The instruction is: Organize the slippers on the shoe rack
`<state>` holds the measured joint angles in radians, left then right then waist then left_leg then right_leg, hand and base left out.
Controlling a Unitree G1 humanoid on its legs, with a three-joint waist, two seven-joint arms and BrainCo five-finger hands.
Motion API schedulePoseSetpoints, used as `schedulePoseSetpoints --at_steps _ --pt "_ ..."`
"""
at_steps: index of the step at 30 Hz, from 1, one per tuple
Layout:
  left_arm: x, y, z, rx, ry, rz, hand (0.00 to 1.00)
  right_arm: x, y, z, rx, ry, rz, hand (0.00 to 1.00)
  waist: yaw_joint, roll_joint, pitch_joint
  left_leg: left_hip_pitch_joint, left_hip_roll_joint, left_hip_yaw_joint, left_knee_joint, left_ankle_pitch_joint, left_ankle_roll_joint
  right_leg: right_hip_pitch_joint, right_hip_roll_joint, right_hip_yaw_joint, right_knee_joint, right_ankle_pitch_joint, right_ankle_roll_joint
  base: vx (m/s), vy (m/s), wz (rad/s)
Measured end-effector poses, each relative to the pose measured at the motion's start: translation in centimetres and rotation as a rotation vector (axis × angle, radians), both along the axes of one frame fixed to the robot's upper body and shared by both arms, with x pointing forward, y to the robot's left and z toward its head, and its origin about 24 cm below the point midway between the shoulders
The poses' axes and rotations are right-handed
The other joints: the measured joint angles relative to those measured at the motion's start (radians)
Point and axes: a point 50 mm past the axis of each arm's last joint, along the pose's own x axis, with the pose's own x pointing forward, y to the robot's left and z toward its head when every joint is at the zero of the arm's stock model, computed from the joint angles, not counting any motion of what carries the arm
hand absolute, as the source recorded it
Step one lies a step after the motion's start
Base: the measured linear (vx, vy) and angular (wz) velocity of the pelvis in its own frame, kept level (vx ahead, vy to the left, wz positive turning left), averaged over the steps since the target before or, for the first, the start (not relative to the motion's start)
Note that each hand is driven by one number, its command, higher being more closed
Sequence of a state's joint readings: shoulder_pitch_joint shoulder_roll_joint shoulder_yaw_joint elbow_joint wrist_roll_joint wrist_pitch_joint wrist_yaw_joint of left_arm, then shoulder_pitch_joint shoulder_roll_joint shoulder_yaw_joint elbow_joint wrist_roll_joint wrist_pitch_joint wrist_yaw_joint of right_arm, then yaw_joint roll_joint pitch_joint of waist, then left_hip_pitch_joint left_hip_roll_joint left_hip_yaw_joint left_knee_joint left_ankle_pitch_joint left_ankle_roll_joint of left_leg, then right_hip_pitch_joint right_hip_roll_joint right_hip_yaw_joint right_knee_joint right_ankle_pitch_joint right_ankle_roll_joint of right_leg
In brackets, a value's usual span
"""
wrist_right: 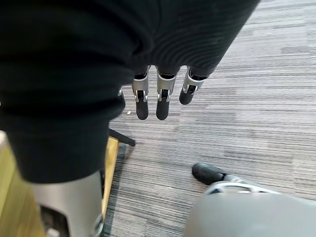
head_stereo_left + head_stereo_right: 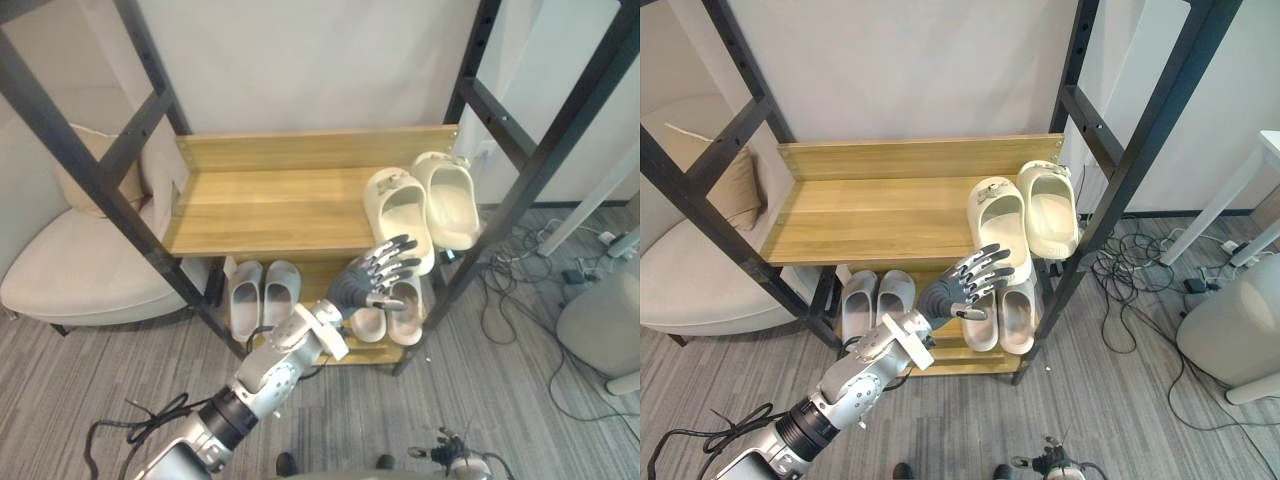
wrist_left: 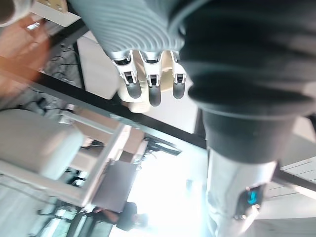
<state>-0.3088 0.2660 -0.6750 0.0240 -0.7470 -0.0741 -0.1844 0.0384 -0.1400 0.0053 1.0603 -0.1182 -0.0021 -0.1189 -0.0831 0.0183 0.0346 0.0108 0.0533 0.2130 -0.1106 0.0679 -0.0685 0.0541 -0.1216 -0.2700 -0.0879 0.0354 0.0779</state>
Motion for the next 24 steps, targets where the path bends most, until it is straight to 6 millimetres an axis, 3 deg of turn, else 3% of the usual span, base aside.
schedulePoseSetpoints --at_steps 14,24 --pt "-1.0 -1.1 -0.6 0.136 -0.109 -0.06 0.0 0.6 0.2 0.1 0.003 -0.009 0.007 0.0 -0.007 -0.003 0.002 0.023 0.001 0.006 0.0 -0.014 -0.003 0.015 -0.001 0.006 -0.002 -0.017 -0.005 -0.03 0.002 -0.02" --pt "-0.2 -1.1 -0.4 0.22 -0.19 -0.045 0.0 1.3 0.6 0.2 0.014 -0.026 0.012 0.0 -0.024 -0.003 0.004 0.024 0.001 0.008 0.0 -0.021 -0.008 0.015 0.001 0.005 0.0 -0.015 0.0 0.01 -0.004 0.0"
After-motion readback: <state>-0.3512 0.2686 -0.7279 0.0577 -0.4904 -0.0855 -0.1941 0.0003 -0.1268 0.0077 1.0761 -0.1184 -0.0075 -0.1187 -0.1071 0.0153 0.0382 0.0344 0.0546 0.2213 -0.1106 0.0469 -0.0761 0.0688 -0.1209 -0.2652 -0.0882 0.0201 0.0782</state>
